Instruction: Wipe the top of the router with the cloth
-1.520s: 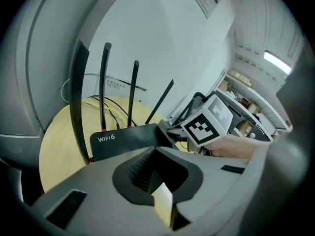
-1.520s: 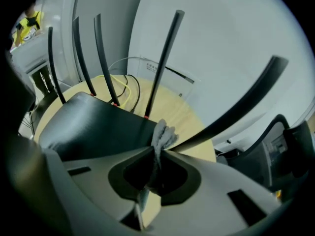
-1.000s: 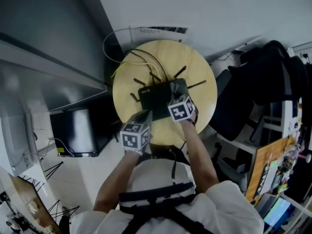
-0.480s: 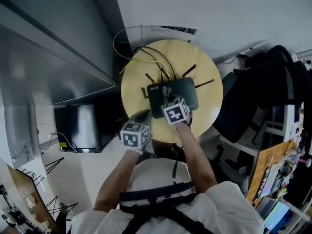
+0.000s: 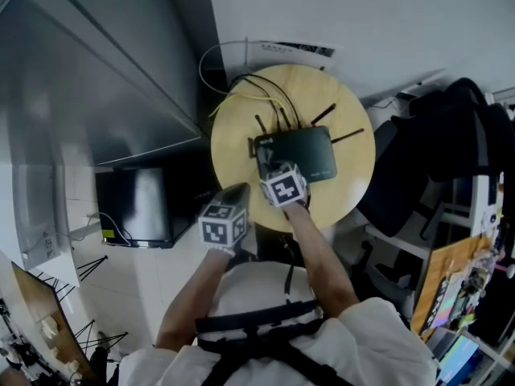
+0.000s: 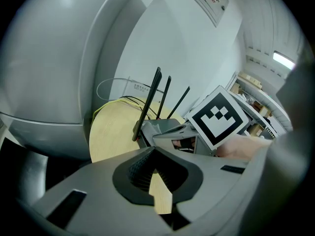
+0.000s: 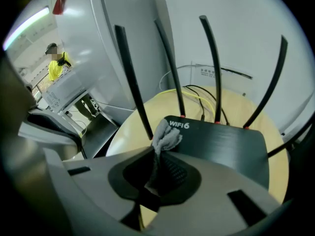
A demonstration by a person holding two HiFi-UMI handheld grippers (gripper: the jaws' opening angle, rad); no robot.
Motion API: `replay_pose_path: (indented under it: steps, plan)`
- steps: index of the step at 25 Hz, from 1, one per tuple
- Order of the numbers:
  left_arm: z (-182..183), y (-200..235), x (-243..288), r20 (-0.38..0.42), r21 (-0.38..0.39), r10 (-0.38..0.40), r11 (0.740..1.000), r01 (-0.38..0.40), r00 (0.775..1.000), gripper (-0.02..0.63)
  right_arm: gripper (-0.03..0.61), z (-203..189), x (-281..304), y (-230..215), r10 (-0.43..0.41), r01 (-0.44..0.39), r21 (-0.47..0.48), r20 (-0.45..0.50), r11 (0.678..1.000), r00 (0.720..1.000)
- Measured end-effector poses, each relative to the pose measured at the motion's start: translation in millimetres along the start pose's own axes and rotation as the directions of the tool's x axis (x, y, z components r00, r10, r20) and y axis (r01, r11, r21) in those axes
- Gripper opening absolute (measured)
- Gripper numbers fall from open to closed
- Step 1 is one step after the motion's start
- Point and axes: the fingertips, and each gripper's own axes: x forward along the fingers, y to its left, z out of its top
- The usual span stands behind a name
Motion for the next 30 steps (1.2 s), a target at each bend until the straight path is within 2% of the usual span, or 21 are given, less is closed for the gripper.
replay_pose_path:
  steps: [3,8,12,15,19,30]
  plan:
    - [-1.3,3.3,-4.8,0.003,-0.001,-0.001,1.000,0.001,1.000,-0.011,0.038,2.1,-1.2,11.0,0.028,-0.028,0.018,0.023,0.999,0.999]
    - [-0.9,4.0,-7.1,0.001,0.010,-0.010,1.000,0.010,1.000,-0.011,0.037,11.0,-19.0,12.2,0.036,-0.046,0.113,0.089,0.993,0.995]
    - [-0.8,-0.4,-5.1,-0.004,0.014,-0.019,1.000,0.019,1.000,-0.011,0.037,8.2,-17.5,10.3,0.052,-0.063,0.121,0.089,0.991,0.995]
    - [-1.1,-3.3,-1.7,-0.009,0.016,-0.025,1.000,0.025,1.000,-0.011,0.037,-0.2,-8.0,12.2,0.070,-0.075,0.107,0.050,0.991,0.996]
    - [-0.9,-5.2,2.9,-0.019,0.018,-0.026,0.999,0.026,0.999,-0.011,0.037,-6.7,0.4,2.8,0.040,-0.041,0.065,0.019,0.997,0.999]
    - [2.8,-25.0,27.1,-0.041,0.034,-0.056,0.998,0.057,0.998,-0.011,0.038,-35.0,-22.8,-68.9,-0.061,0.061,0.105,-0.005,0.993,0.998]
